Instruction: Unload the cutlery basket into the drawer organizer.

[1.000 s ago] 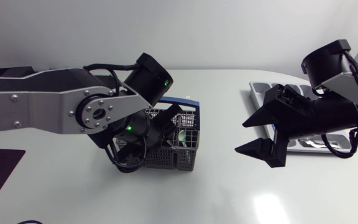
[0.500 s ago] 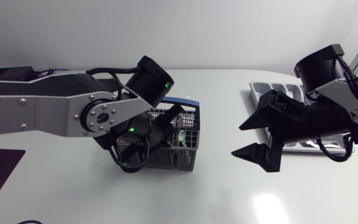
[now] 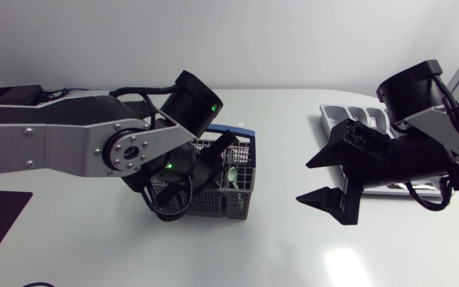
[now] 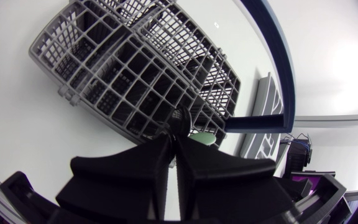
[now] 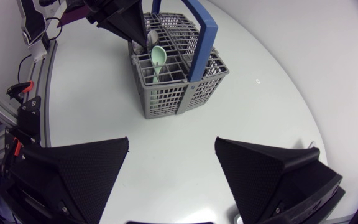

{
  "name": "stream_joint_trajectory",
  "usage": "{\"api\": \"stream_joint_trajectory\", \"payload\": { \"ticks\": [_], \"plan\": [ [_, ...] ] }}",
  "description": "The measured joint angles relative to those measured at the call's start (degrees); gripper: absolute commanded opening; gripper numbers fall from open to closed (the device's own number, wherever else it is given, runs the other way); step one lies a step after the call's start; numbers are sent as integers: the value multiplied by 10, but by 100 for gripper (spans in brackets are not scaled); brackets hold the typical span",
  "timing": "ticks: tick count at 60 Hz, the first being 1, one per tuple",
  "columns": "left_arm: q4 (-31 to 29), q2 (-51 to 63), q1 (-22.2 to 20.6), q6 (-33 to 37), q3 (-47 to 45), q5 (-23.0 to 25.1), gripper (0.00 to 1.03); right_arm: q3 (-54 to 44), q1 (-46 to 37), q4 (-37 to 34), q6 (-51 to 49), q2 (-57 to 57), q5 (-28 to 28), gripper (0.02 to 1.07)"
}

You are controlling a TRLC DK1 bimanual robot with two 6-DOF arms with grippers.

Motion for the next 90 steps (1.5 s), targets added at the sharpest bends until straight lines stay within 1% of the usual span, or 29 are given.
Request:
{"api": "stream_joint_trajectory", "payload": {
  "ticks": [22, 36, 48, 58, 66, 80, 90],
  "plan": [
    [4, -16, 0, 0, -14, 4, 4, 0, 7, 8, 0, 0, 3, 102],
    [5, -33, 0, 0, -24, 11, 4, -9, 21, 13, 2, -6, 23, 102],
    [5, -54, 0, 0, -24, 14, 4, -16, 29, 13, 2, -9, 28, 102],
    [5, -73, 0, 0, -24, 21, 4, -19, 34, 21, 2, -16, 30, 102],
    [17, -94, 6, 0, -24, 28, 4, -27, 49, 26, 3, -27, 37, 102],
    [22, -124, 11, -3, -27, 52, 4, -31, 66, 38, 10, -38, 47, 102],
    [16, -146, 13, -4, -27, 58, 4, -31, 70, 38, 13, -39, 51, 102]
  ]
}}
